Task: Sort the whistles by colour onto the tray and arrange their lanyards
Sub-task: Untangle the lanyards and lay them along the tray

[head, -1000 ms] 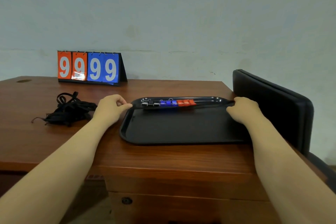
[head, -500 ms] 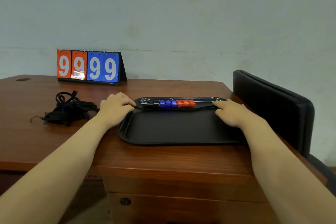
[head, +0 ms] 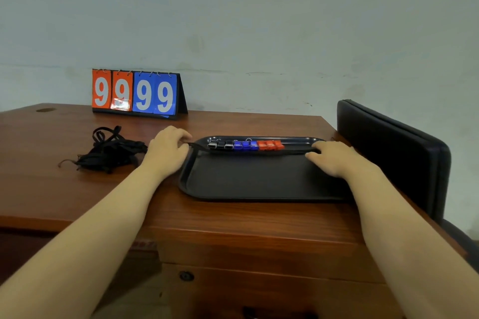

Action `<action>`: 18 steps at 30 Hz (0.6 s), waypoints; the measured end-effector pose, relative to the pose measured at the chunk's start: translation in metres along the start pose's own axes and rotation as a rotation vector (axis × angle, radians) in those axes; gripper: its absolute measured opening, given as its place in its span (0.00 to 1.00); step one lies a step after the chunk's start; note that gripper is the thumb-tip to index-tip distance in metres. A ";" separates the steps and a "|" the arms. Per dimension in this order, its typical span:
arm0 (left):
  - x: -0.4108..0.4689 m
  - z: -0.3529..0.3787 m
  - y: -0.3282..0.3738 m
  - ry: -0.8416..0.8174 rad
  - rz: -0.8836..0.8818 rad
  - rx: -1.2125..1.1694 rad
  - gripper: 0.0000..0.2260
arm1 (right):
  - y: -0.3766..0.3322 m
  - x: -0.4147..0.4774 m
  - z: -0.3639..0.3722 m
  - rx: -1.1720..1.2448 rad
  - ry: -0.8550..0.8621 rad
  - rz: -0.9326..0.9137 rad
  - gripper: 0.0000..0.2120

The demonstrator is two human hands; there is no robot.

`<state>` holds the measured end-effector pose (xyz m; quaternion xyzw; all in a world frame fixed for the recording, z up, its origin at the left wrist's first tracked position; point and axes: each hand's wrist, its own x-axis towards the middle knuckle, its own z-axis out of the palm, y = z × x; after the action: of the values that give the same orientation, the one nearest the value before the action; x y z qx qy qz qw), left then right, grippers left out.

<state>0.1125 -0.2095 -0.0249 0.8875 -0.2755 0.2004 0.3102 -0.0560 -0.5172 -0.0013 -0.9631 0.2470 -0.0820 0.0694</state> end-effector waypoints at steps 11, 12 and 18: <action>-0.034 -0.072 -0.019 0.269 -0.261 -0.212 0.09 | -0.106 -0.028 -0.012 -0.073 0.011 -0.473 0.07; -0.040 -0.074 -0.026 0.232 -0.255 -0.162 0.10 | -0.123 -0.031 -0.010 -0.058 0.019 -0.525 0.07; -0.064 -0.064 -0.053 -0.126 -0.118 0.192 0.16 | -0.218 -0.040 0.011 0.112 -0.010 -0.733 0.08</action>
<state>0.0840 -0.1090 -0.0352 0.9387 -0.2212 0.1512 0.2171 0.0127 -0.3073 0.0213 -0.9826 -0.1195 -0.1102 0.0894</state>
